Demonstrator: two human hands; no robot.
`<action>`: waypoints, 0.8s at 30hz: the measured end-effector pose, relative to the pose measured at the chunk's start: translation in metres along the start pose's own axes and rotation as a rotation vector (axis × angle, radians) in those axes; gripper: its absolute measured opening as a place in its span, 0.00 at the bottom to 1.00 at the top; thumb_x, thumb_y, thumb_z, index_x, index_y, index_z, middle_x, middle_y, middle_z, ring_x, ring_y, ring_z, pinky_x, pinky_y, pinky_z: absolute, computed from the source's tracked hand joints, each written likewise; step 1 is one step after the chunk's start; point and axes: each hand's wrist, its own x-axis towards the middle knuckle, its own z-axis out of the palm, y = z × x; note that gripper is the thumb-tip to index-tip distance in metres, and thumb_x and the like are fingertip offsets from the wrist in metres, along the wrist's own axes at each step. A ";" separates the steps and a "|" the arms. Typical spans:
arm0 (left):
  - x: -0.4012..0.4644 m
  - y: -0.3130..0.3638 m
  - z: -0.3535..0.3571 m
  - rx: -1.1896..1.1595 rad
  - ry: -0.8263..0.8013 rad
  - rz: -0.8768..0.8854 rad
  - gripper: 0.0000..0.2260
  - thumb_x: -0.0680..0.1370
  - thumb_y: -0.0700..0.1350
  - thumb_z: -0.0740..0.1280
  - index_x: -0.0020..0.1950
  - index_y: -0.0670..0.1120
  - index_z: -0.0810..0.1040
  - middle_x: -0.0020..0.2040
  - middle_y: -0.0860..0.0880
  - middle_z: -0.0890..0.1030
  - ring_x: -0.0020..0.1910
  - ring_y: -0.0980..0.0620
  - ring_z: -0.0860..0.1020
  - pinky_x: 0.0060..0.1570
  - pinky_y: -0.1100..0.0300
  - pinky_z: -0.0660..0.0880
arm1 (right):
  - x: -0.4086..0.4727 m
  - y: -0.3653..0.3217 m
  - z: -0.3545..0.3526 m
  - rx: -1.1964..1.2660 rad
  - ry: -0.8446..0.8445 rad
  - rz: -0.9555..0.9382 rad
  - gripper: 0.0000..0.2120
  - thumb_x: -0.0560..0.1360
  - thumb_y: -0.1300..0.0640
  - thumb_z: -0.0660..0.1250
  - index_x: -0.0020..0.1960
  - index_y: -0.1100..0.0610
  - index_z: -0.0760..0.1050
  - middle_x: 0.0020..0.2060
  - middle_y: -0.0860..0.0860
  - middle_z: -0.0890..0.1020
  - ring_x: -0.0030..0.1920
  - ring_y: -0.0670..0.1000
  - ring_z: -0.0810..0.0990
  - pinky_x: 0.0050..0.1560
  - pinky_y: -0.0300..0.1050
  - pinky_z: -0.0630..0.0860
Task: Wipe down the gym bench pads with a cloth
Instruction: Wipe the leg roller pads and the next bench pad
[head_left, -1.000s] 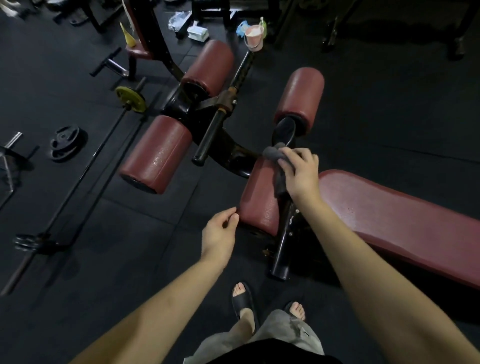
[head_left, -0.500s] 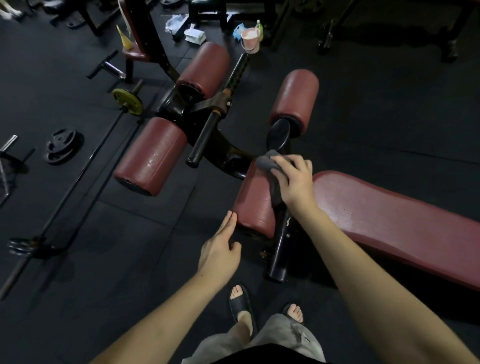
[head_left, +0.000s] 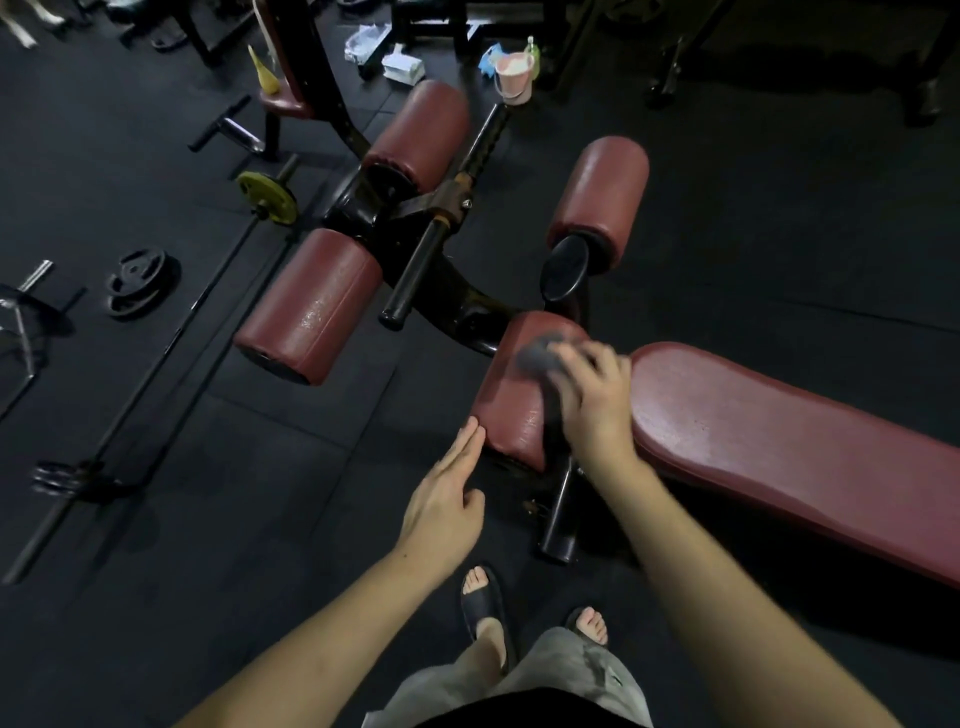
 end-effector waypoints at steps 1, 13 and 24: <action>0.000 0.000 -0.002 -0.014 -0.005 -0.018 0.34 0.80 0.34 0.60 0.82 0.58 0.59 0.80 0.69 0.54 0.75 0.70 0.60 0.64 0.79 0.62 | 0.022 0.006 0.001 0.008 0.000 0.062 0.14 0.80 0.59 0.69 0.65 0.55 0.81 0.57 0.57 0.79 0.53 0.61 0.73 0.56 0.52 0.73; -0.003 -0.007 -0.008 -0.074 -0.054 -0.052 0.33 0.80 0.34 0.60 0.82 0.59 0.59 0.79 0.68 0.56 0.75 0.75 0.56 0.67 0.81 0.53 | -0.078 -0.038 -0.010 0.059 -0.125 -0.145 0.16 0.78 0.59 0.69 0.66 0.54 0.81 0.58 0.56 0.77 0.56 0.57 0.70 0.60 0.45 0.68; 0.010 -0.012 -0.008 0.100 -0.082 -0.120 0.34 0.81 0.39 0.59 0.84 0.59 0.52 0.82 0.63 0.52 0.79 0.58 0.62 0.79 0.56 0.57 | 0.034 -0.019 0.008 0.012 -0.041 -0.024 0.14 0.81 0.55 0.69 0.66 0.53 0.82 0.55 0.55 0.77 0.55 0.58 0.70 0.58 0.52 0.73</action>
